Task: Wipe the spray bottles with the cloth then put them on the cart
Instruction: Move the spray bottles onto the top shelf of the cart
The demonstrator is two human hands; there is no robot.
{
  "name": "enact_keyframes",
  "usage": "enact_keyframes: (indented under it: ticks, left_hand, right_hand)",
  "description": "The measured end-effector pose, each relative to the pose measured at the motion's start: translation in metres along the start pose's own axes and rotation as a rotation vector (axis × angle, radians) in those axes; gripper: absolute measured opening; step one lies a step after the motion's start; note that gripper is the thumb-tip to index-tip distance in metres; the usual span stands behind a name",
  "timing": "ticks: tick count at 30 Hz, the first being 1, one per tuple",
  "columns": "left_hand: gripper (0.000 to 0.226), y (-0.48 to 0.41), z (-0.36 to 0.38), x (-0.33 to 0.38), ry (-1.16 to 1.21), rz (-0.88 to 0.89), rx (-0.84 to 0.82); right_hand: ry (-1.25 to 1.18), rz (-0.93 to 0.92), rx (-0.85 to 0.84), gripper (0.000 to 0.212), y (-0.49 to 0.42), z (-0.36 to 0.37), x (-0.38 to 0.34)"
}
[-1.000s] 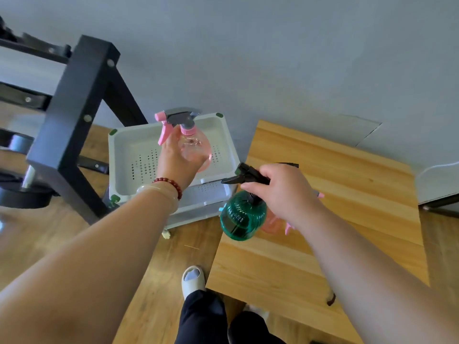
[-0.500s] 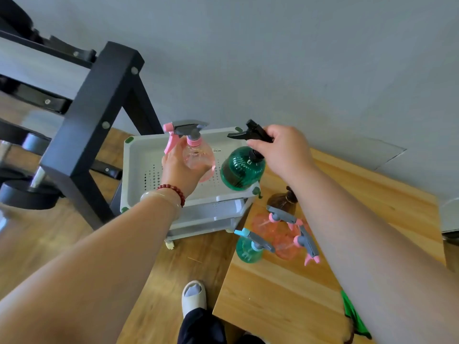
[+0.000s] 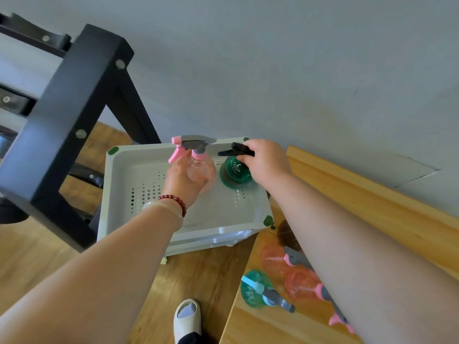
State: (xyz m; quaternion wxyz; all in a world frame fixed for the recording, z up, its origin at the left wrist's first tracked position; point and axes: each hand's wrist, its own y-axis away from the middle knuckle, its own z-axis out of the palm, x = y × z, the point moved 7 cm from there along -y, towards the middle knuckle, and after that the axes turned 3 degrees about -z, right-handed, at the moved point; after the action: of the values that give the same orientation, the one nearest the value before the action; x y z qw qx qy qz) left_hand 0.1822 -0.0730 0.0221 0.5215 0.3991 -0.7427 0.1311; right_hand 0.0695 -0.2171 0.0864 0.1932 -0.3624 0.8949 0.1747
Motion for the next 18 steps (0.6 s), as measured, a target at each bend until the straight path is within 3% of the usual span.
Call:
enact_keyframes:
  ticks: [3, 7, 11, 15, 18]
  left_hand:
    - [0.048, -0.011, 0.007, -0.006, -0.020, 0.003, 0.000]
    - [0.041, -0.026, 0.019, -0.013, -0.056, -0.027, -0.030]
    - [0.064, -0.037, 0.023, -0.019, -0.130, -0.037, -0.024]
    - [0.041, -0.046, 0.028, -0.026, -0.054, -0.080, -0.049]
    - [0.039, -0.054, 0.029, -0.029, -0.037, -0.059, -0.044]
  right_hand:
    - [0.004, -0.008, -0.025, 0.003, -0.015, 0.009, 0.007]
    - [-0.050, -0.053, -0.043, 0.015, -0.029, 0.021, 0.013]
    - [-0.052, -0.091, -0.020, 0.023, -0.042, 0.024, 0.011]
    - [-0.047, -0.120, -0.020, 0.023, -0.050, 0.024, 0.007]
    - [-0.046, -0.140, -0.028, 0.020, -0.052, 0.023, 0.005]
